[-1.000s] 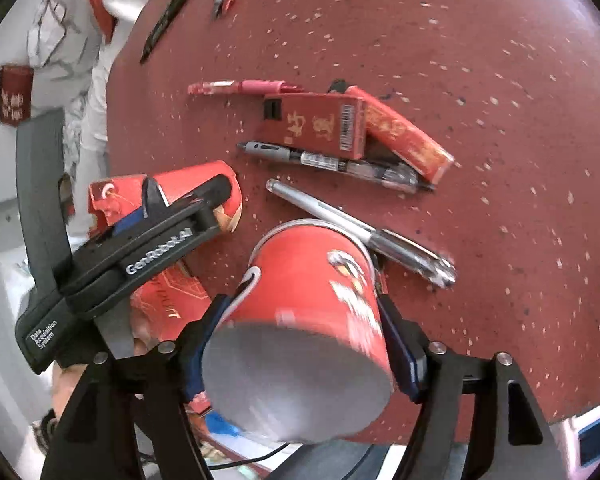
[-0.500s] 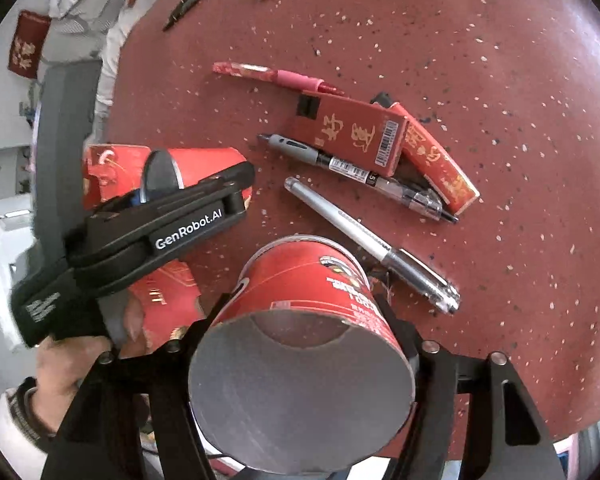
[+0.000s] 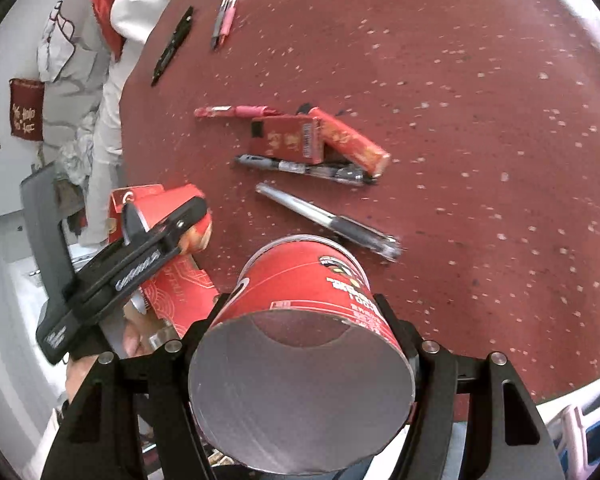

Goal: Organize rigid objects

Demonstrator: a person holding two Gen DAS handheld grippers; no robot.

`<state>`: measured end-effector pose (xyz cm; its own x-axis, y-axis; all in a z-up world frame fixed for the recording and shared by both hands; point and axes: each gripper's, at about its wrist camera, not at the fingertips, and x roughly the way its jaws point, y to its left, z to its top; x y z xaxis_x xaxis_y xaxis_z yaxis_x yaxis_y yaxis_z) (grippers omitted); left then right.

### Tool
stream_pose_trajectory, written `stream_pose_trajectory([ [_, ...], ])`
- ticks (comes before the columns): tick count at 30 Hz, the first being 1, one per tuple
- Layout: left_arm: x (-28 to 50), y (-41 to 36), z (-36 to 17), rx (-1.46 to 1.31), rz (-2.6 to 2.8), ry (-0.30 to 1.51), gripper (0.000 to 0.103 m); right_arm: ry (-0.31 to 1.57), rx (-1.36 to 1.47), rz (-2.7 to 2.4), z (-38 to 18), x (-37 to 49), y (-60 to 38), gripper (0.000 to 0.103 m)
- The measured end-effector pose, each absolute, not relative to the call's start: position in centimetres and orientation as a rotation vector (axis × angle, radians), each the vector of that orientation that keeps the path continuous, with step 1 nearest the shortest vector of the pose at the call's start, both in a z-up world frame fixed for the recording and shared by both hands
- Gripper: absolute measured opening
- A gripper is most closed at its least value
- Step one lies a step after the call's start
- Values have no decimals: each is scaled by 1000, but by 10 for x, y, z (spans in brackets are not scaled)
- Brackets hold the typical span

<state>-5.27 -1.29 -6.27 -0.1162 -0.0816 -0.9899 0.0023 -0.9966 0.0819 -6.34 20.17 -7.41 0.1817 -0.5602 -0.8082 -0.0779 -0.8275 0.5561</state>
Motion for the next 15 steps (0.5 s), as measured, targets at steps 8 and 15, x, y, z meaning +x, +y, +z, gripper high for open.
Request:
stream_pose_trajectory([
  [8,-29,6,-30,2032,-2409,-151,71,-580,2053,-1753,-45,-59,208,68],
  [15,-15,-7,8,1905,-2503,-208,71,-531,2021,-1787,-28,-67,188,68],
])
